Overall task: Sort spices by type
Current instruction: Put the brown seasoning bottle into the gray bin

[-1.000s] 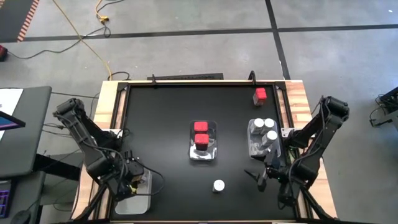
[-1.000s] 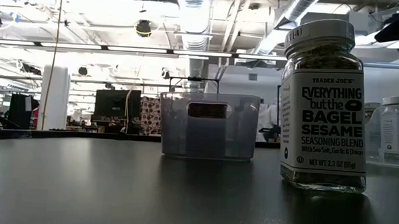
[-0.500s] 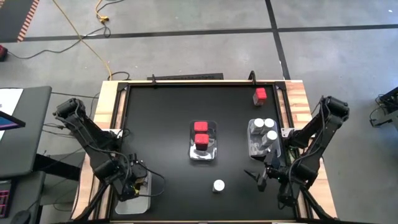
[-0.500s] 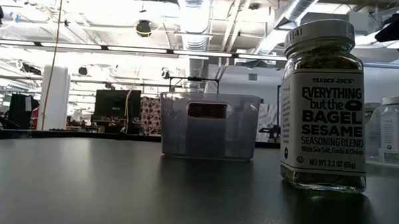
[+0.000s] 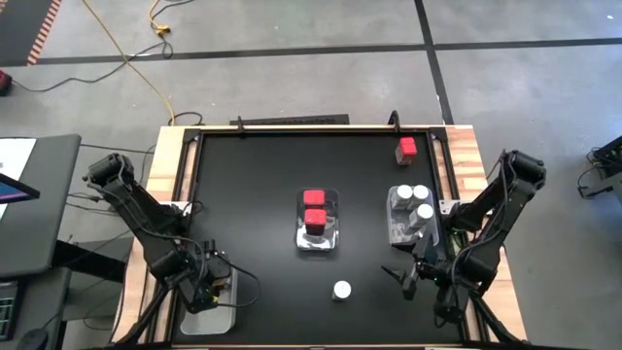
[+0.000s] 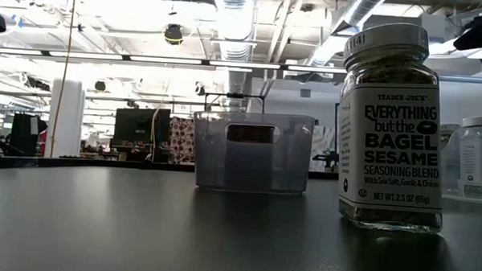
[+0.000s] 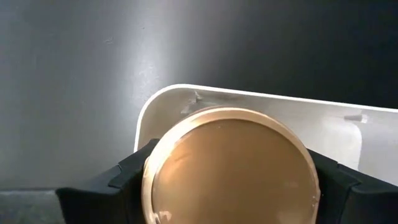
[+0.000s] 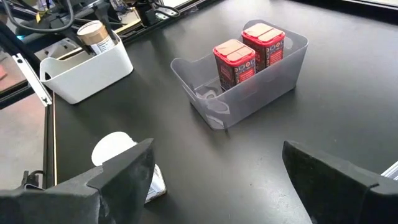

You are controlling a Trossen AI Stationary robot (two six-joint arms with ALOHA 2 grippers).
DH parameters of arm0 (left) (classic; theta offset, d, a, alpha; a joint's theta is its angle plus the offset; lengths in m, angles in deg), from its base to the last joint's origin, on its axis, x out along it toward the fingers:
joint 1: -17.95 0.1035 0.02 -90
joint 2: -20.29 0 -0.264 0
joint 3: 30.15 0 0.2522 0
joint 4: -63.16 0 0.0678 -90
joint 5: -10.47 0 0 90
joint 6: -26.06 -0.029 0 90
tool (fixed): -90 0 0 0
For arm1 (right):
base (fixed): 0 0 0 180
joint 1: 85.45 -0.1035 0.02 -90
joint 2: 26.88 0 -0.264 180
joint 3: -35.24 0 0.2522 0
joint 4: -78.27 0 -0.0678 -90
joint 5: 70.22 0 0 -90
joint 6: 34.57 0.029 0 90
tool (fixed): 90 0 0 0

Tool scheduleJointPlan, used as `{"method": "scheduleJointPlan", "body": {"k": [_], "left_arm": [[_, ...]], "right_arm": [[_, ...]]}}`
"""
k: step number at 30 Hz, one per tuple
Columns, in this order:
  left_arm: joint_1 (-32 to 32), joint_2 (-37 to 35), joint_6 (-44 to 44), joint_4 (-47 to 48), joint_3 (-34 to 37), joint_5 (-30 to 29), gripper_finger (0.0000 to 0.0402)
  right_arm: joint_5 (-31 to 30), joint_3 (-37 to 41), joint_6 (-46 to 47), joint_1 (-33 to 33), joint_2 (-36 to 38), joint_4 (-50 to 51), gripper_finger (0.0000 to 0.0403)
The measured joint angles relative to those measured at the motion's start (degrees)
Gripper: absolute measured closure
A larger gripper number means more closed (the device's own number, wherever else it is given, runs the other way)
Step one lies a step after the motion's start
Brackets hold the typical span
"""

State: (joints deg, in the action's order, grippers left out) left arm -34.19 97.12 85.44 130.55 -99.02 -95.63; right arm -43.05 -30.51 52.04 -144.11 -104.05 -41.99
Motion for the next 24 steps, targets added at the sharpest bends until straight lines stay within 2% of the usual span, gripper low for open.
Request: {"method": "scheduleJointPlan", "body": {"k": [24], "left_arm": [[0.0,0.0,-0.5,-0.3,0.0,-0.8,0.0103]], "right_arm": [[0.0,0.0,0.0,0.0,0.0,0.0,0.0026]]}}
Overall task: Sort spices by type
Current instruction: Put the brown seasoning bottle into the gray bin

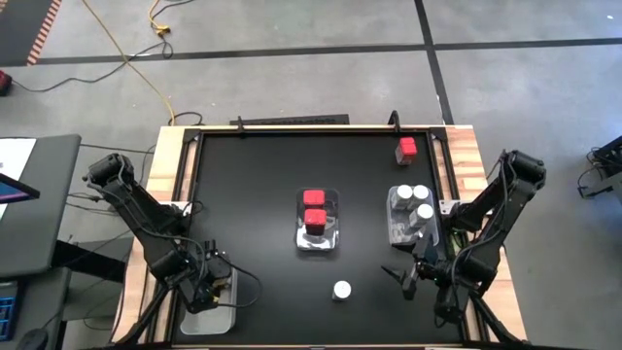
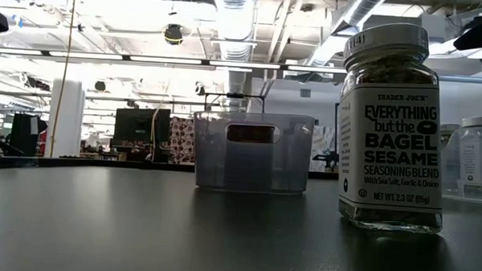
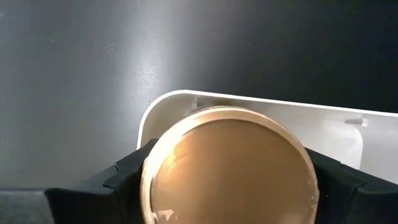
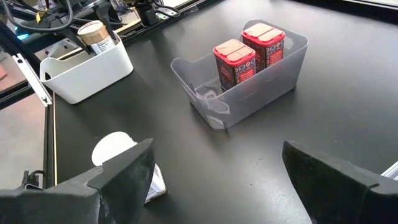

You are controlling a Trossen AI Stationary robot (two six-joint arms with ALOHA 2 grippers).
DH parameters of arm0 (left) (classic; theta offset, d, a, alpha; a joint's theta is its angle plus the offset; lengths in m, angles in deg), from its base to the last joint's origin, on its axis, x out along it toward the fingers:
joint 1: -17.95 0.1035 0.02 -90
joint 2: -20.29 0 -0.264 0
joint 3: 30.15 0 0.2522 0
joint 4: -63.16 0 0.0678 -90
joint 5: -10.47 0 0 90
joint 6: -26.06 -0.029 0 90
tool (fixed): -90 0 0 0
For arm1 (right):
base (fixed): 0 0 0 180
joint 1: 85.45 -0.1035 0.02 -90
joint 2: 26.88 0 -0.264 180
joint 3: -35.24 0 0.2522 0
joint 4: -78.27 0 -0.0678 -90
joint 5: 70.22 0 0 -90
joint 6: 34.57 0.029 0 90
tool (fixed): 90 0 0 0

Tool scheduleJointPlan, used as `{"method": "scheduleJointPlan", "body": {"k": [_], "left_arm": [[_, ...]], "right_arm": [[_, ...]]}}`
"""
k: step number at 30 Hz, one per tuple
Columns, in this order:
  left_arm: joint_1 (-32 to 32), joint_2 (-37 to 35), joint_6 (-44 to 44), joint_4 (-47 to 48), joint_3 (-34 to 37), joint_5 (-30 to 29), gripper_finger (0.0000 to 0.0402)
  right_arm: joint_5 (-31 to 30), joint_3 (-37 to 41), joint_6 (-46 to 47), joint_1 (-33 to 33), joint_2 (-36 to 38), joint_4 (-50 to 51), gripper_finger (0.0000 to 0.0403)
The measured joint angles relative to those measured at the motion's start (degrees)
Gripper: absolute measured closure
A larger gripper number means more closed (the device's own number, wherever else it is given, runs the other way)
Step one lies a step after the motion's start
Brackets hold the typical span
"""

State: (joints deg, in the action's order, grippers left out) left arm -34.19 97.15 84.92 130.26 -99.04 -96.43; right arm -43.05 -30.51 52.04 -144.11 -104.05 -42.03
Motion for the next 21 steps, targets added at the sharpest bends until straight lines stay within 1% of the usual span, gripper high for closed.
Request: {"method": "scheduleJointPlan", "body": {"k": [6,17,21], "left_arm": [[0.0,0.0,-2.1,-0.2,-0.1,-1.0,0.0103],[0.0,0.0,-1.4,-0.4,-0.1,-1.4,0.0102],[0.0,0.0,-0.4,-0.4,-0.1,-0.9,0.0094]], "right_arm": [[0.0,0.0,0.0,0.0,0.0,0.0,0.0026],[0.0,0.0,0.0,0.0,0.0,0.0,0.0026],[0.0,0.0,0.0,0.0,0.0,0.0,0.0026]]}}
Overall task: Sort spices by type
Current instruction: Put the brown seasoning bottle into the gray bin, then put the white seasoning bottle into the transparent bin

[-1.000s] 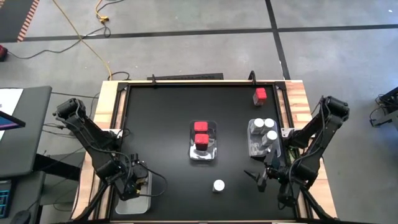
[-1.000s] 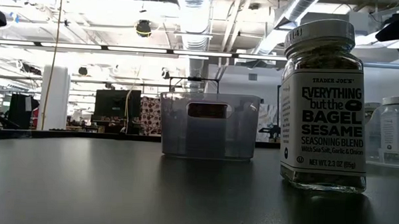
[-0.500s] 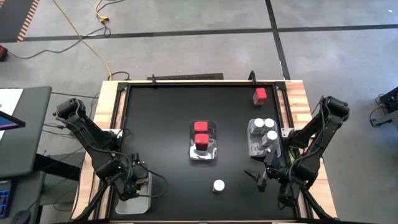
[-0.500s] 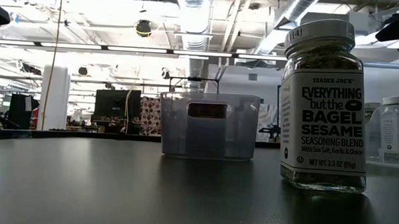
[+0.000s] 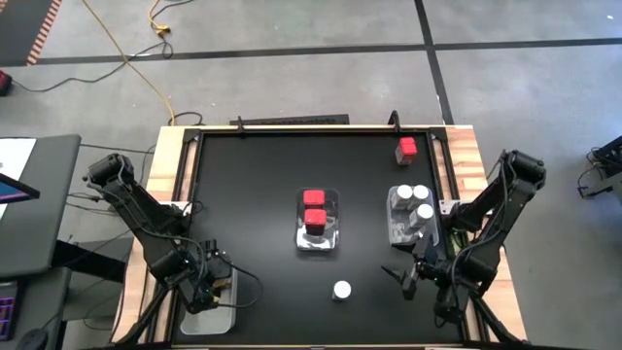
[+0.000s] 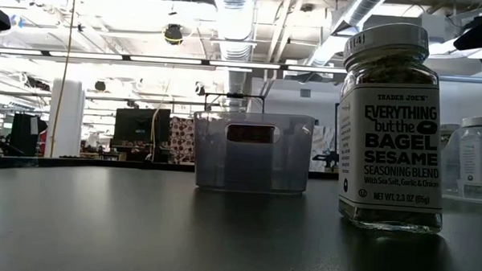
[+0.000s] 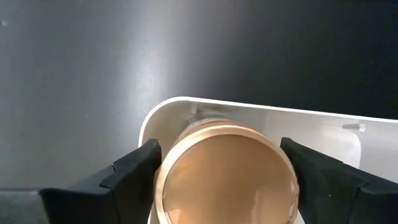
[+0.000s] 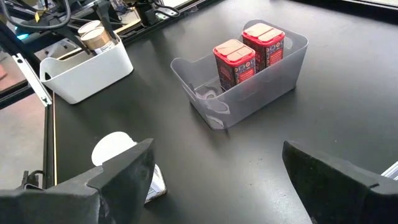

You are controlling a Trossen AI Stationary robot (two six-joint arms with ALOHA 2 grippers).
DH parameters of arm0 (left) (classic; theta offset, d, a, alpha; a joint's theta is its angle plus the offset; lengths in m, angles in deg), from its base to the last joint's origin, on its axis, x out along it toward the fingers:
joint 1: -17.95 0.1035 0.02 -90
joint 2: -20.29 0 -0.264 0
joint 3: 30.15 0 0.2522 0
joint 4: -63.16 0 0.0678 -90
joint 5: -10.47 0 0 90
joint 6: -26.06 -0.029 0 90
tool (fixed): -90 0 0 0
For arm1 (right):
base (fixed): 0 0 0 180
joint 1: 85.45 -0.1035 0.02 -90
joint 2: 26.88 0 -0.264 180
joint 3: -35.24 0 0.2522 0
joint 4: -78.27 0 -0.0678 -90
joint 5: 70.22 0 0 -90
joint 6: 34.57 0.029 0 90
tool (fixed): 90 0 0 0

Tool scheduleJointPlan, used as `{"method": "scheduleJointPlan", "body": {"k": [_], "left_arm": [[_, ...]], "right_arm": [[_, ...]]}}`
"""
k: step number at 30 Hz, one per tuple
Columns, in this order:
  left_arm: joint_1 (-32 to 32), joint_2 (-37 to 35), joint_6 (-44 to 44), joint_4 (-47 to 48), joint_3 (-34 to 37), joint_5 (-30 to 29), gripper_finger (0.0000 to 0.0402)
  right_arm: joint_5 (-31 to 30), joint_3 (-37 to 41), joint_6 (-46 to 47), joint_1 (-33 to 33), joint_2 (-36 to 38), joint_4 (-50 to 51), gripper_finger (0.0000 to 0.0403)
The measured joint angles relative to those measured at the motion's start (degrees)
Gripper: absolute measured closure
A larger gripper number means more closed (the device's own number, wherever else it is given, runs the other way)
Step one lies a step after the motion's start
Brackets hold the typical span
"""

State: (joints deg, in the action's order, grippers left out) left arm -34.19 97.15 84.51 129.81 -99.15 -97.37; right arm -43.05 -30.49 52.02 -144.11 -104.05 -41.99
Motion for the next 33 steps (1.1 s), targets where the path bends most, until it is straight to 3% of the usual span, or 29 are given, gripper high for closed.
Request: {"method": "scheduleJointPlan", "body": {"k": [18,33], "left_arm": [[0.0,-1.3,-0.4,0.5,0.0,0.1,0.0066],[0.1,-12.4,-4.0,0.7,0.0,-2.3,0.0052]], "right_arm": [[0.0,0.0,0.0,0.0,0.0,-0.1,0.0026],[0.0,0.0,0.0,0.1,0.0,-2.2,0.0026]]}}
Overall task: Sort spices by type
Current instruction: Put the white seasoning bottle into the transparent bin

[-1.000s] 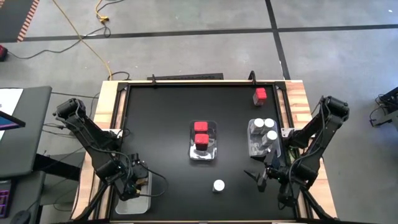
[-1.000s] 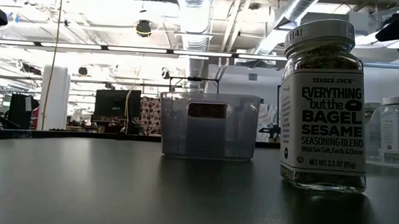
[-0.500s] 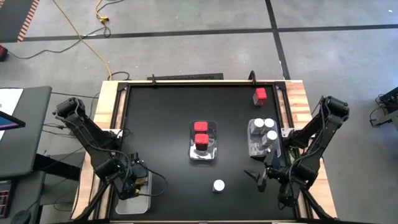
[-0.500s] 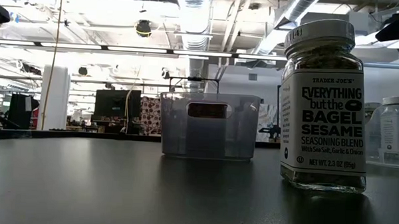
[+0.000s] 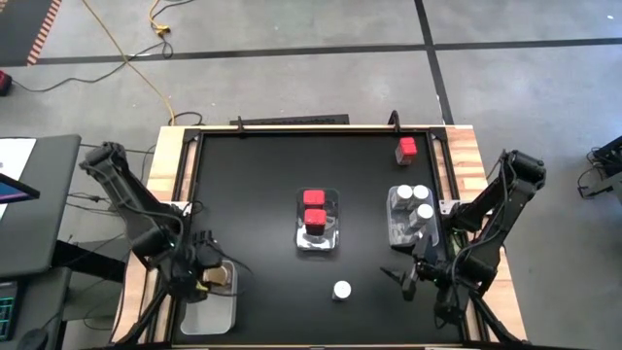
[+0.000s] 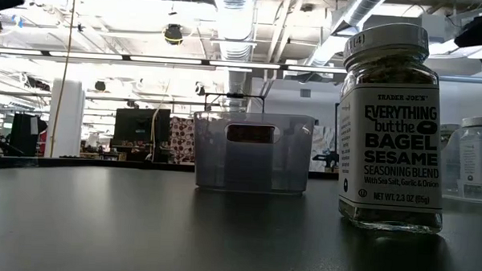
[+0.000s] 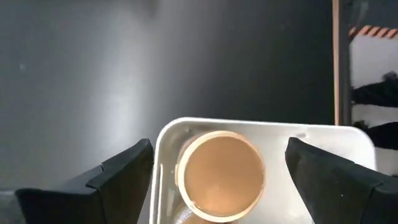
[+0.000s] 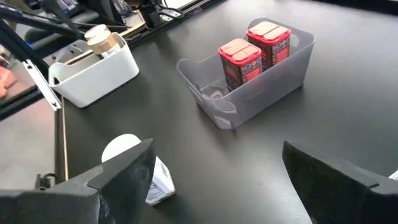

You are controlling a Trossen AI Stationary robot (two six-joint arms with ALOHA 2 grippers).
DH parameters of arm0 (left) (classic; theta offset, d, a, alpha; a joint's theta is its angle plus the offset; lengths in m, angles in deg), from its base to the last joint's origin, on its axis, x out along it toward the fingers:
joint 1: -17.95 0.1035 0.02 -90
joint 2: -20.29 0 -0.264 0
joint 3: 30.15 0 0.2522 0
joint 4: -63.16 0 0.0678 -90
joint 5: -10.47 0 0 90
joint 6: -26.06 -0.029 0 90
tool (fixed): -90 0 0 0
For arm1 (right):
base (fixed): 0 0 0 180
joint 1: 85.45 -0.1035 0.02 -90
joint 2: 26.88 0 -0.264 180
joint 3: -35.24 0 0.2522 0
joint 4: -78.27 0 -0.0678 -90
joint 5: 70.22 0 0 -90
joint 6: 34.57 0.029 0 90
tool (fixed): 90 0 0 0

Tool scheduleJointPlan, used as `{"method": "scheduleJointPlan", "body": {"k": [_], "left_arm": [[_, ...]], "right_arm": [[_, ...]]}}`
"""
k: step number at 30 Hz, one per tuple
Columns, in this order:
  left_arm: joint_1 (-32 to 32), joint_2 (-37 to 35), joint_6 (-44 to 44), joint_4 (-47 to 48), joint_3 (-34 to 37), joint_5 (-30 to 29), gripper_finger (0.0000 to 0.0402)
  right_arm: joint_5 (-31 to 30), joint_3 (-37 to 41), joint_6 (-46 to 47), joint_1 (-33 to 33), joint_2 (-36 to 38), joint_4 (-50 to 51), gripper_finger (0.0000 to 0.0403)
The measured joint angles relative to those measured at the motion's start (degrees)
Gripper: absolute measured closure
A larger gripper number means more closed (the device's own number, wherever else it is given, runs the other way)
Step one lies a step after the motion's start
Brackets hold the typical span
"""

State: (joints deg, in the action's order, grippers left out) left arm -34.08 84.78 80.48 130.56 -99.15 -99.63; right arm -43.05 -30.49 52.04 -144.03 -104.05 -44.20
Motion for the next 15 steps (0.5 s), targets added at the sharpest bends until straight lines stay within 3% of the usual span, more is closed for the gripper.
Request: {"method": "scheduleJointPlan", "body": {"k": [10,15], "left_arm": [[0.0,-9.1,-11.3,-0.6,0.0,-1.4,0.0052],[0.0,-10.6,-11.2,-0.6,0.0,-8.5,0.0052]], "right_arm": [[0.0,0.0,-0.1,2.4,0.0,-8.7,0.0026],[-0.1,0.0,0.3,4.5,0.0,-10.3,0.0026]]}}
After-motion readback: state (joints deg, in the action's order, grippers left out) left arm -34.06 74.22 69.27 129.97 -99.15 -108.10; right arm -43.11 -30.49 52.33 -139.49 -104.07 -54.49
